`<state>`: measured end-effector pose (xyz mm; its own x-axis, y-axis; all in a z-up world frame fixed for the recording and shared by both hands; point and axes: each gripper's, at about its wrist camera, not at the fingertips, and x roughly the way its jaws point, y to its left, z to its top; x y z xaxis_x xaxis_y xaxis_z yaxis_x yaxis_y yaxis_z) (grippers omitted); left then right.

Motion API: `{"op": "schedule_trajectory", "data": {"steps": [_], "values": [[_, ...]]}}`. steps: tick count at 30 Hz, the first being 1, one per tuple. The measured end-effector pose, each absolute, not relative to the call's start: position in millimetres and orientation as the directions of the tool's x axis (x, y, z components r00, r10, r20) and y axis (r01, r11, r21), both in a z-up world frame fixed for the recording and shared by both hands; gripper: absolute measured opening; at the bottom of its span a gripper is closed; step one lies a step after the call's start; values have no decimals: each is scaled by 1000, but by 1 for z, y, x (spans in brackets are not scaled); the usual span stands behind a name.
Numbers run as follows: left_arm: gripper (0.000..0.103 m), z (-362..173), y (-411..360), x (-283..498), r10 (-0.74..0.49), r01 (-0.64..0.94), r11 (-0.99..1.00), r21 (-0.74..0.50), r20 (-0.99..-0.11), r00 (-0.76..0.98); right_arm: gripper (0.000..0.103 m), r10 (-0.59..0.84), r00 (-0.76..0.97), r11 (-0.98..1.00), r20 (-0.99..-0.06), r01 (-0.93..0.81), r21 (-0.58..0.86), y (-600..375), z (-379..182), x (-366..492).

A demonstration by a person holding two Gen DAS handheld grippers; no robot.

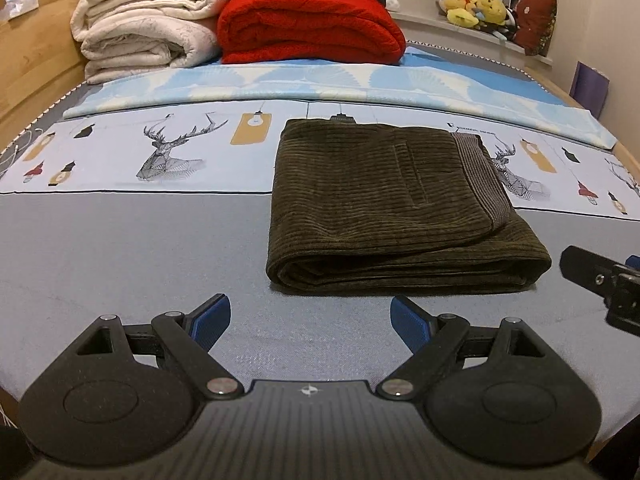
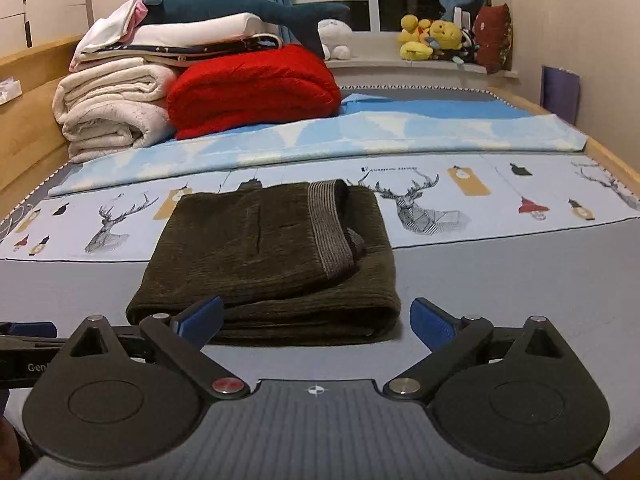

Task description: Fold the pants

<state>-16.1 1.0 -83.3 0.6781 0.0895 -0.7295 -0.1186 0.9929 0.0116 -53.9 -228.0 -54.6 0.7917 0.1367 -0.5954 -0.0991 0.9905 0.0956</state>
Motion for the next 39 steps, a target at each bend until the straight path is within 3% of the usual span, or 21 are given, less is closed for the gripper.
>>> {"op": "schedule_trajectory", "data": {"steps": [39], "values": [[91, -83, -5, -18, 77, -99, 995, 11, -718, 691, 99, 150, 795, 989, -587, -114, 99, -226, -53, -58]]}}
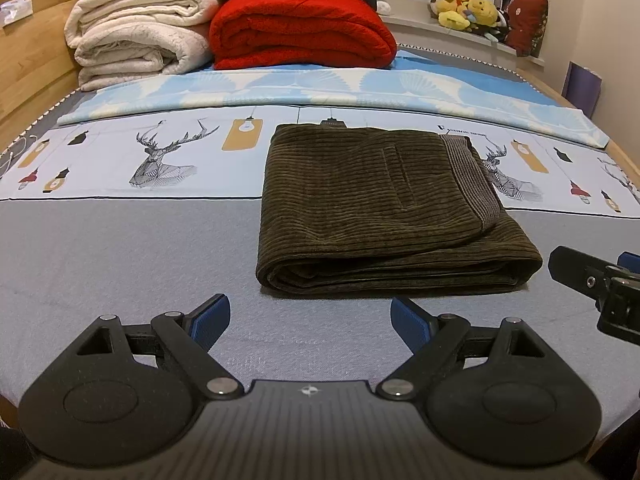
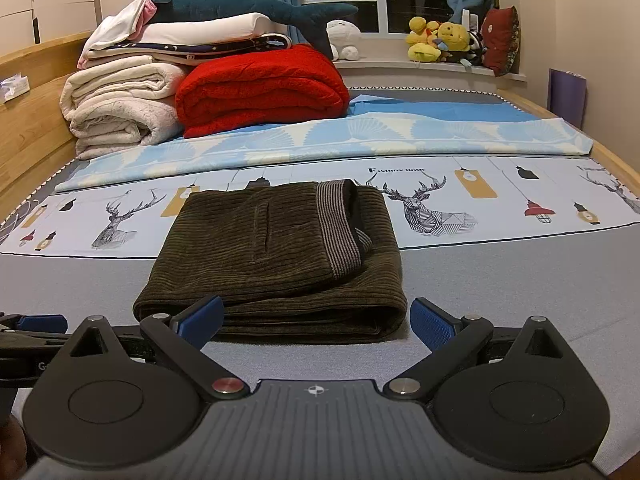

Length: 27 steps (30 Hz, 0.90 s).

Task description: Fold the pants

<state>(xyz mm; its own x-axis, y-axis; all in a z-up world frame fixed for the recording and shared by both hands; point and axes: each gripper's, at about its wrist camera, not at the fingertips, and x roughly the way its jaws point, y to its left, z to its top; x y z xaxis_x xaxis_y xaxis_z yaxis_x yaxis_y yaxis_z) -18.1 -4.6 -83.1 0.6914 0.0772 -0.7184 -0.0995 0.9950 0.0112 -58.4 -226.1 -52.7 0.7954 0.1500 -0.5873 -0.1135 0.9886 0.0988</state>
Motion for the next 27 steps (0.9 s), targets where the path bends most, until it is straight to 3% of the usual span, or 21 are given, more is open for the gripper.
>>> {"op": "schedule_trajectory", "data": {"steps": [7, 11, 27], "values": [[91, -83, -5, -18, 77, -99, 995, 11, -718, 692, 99, 151, 794, 988, -588, -115, 99, -226, -52, -58], [102, -83, -5, -19, 79, -100, 995, 13, -714, 696, 99, 150, 794, 989, -589, -113, 100, -226, -52, -58], [102, -81, -5, -20, 70, -89, 996, 10, -710, 701, 99, 152, 791, 988, -593, -114, 100, -222, -54, -57]]}}
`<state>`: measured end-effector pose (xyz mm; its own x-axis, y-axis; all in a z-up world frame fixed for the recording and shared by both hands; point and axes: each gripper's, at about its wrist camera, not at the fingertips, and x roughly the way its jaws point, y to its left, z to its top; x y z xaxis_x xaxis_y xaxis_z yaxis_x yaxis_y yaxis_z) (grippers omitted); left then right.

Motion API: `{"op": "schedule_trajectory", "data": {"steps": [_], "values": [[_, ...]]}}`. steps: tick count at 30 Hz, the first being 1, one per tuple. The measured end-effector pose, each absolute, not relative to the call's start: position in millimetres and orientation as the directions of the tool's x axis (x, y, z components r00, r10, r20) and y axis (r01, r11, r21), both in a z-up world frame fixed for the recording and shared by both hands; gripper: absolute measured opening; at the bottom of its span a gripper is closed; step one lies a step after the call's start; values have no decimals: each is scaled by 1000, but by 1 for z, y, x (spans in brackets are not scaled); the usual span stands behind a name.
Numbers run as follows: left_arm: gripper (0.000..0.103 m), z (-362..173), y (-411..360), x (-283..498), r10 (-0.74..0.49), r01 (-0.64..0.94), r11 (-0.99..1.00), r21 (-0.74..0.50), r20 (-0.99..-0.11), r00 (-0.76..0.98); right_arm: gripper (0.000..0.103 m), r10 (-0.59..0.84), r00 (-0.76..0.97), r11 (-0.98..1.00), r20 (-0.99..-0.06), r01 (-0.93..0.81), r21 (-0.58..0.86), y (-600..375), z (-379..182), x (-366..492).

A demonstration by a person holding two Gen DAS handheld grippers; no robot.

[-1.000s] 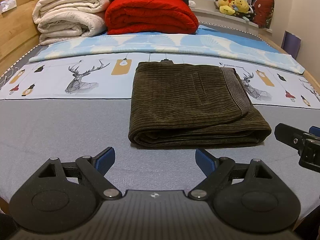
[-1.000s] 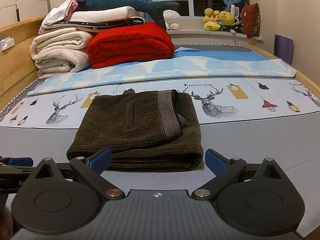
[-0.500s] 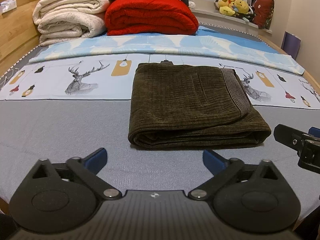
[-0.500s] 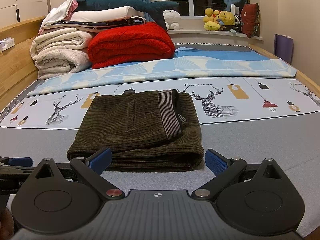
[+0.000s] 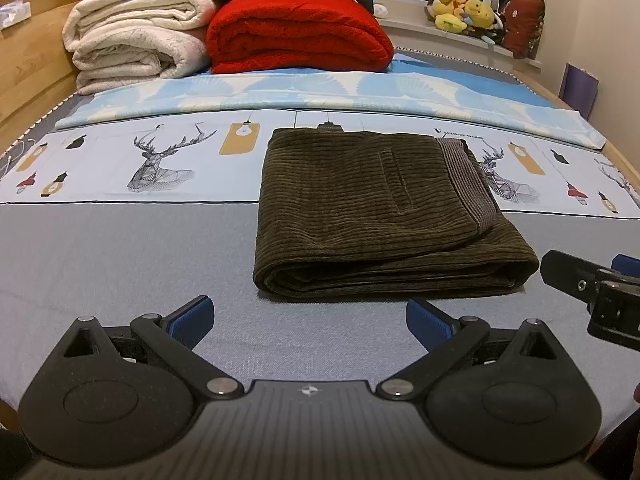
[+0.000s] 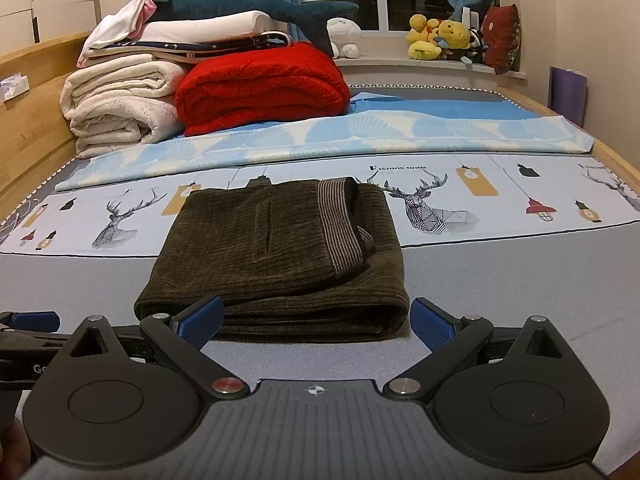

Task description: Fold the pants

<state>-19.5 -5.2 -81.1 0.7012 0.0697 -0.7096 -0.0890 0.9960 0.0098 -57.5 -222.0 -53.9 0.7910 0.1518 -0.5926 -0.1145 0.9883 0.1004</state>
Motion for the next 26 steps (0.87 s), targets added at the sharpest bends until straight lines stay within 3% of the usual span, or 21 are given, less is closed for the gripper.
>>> {"op": "schedule_trajectory", "data": {"steps": [26], "values": [[102, -81, -5, -20, 68, -83, 996, 12, -705, 706, 99, 152, 790, 988, -594, -115, 100, -222, -54, -58]]}}
